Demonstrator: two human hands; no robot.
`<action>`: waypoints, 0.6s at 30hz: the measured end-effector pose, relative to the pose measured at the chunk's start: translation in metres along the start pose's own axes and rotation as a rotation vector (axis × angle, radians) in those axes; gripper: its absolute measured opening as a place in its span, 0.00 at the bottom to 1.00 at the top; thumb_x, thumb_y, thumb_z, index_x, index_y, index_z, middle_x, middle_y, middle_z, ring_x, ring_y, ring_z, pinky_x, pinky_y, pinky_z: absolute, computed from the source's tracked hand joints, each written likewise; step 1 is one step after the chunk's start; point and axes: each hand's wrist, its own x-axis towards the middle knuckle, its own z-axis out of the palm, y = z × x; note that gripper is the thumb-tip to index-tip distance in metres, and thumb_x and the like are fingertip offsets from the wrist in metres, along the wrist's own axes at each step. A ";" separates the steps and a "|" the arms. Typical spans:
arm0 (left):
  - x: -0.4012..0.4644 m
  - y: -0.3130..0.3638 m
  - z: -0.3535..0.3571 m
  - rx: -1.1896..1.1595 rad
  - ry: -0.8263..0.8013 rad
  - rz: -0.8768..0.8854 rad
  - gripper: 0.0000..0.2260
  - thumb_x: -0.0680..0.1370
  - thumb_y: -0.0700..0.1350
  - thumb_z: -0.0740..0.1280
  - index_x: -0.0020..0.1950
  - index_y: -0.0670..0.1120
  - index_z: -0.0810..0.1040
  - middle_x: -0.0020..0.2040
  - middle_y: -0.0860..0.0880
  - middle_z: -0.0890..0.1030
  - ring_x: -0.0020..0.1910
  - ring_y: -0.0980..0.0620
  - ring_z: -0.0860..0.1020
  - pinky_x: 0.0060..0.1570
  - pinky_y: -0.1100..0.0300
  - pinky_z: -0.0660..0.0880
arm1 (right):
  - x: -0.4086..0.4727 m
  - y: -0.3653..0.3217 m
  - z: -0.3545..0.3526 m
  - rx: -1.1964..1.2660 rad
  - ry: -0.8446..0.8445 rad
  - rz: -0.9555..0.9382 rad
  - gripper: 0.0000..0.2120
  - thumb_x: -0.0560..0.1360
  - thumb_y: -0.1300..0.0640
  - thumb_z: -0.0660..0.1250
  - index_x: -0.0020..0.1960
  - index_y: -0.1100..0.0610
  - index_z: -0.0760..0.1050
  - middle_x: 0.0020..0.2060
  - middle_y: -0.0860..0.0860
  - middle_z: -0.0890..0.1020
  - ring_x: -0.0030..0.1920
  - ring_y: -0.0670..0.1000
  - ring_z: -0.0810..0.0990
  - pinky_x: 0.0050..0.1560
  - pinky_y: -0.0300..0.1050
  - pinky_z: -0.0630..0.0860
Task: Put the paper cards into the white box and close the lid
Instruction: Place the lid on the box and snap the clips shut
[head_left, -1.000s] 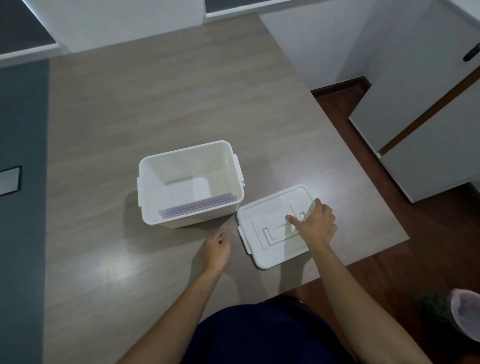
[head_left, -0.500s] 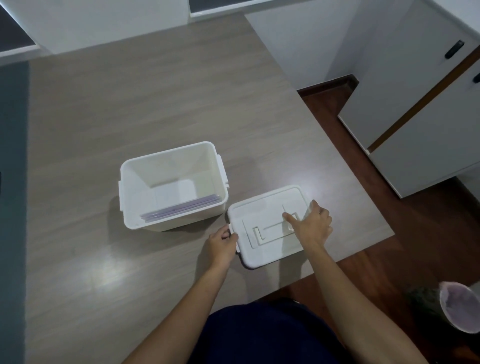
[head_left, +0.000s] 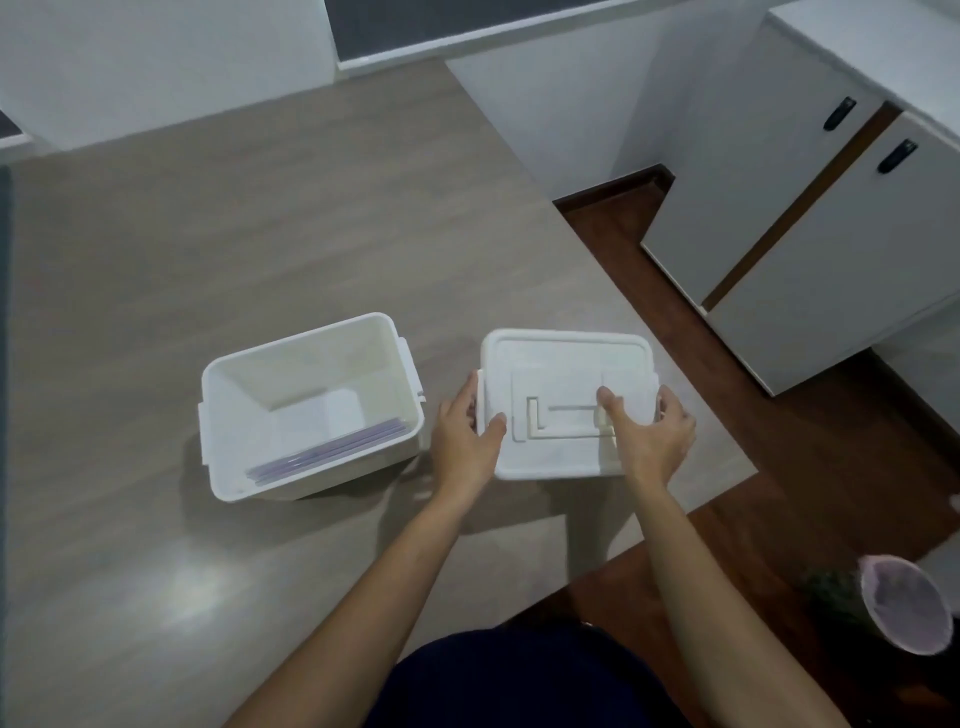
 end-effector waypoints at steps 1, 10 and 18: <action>0.002 0.009 -0.003 0.018 0.012 0.046 0.29 0.75 0.43 0.70 0.75 0.53 0.67 0.63 0.48 0.76 0.53 0.48 0.79 0.59 0.51 0.76 | 0.001 -0.008 -0.001 0.029 0.015 -0.004 0.47 0.57 0.26 0.71 0.69 0.49 0.69 0.63 0.50 0.71 0.63 0.52 0.72 0.63 0.58 0.74; 0.026 0.051 -0.080 0.033 0.315 0.182 0.26 0.75 0.48 0.68 0.73 0.51 0.70 0.56 0.50 0.74 0.53 0.48 0.77 0.59 0.56 0.73 | -0.023 -0.097 0.031 0.206 -0.068 -0.151 0.39 0.59 0.27 0.70 0.64 0.46 0.73 0.56 0.45 0.70 0.56 0.49 0.75 0.52 0.44 0.78; 0.034 0.001 -0.184 -0.001 0.544 0.044 0.27 0.72 0.51 0.73 0.70 0.48 0.74 0.64 0.49 0.75 0.60 0.49 0.77 0.63 0.52 0.74 | -0.079 -0.144 0.093 0.173 -0.348 -0.298 0.26 0.67 0.39 0.74 0.61 0.52 0.78 0.52 0.50 0.72 0.49 0.50 0.78 0.51 0.42 0.75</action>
